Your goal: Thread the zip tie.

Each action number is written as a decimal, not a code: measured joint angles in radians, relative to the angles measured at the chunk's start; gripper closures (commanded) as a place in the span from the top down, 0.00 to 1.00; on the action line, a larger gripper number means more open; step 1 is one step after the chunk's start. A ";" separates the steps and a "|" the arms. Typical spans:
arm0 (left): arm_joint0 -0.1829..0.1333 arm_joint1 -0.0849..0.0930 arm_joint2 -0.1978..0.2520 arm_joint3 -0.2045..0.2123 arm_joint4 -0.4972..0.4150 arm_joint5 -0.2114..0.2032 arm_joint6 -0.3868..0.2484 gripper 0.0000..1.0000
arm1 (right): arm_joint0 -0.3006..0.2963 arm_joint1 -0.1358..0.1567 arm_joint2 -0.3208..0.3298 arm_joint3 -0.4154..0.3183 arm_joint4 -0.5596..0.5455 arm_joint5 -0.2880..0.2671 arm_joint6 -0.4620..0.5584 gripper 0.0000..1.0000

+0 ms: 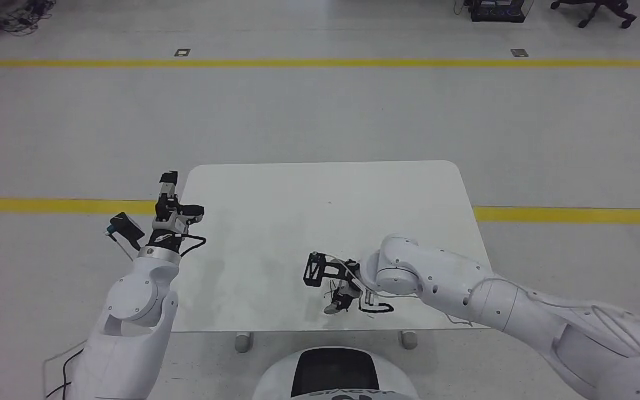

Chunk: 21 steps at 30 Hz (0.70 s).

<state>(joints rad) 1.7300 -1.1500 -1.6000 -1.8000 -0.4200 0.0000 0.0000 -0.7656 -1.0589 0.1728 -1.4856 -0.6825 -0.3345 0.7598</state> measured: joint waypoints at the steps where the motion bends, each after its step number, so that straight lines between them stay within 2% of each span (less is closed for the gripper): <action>1: 0.000 0.000 0.000 0.000 0.000 0.000 0.000 1.00 | -0.008 0.000 0.005 0.019 0.000 0.003 -0.010 1.00; 4: 0.000 0.000 0.000 0.000 0.000 0.000 0.000 1.00 | -0.021 -0.003 0.018 0.050 -0.003 -0.002 -0.016 1.00; 21: 0.000 0.000 0.000 0.000 0.000 0.000 0.000 1.00 | -0.036 -0.010 0.016 0.054 -0.052 -0.005 -0.019 1.00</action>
<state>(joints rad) 1.7300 -1.1500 -1.6000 -1.8000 -0.4200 0.0000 0.0000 -0.8018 -1.0685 0.1884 -1.4315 -0.7347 -0.3400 0.7408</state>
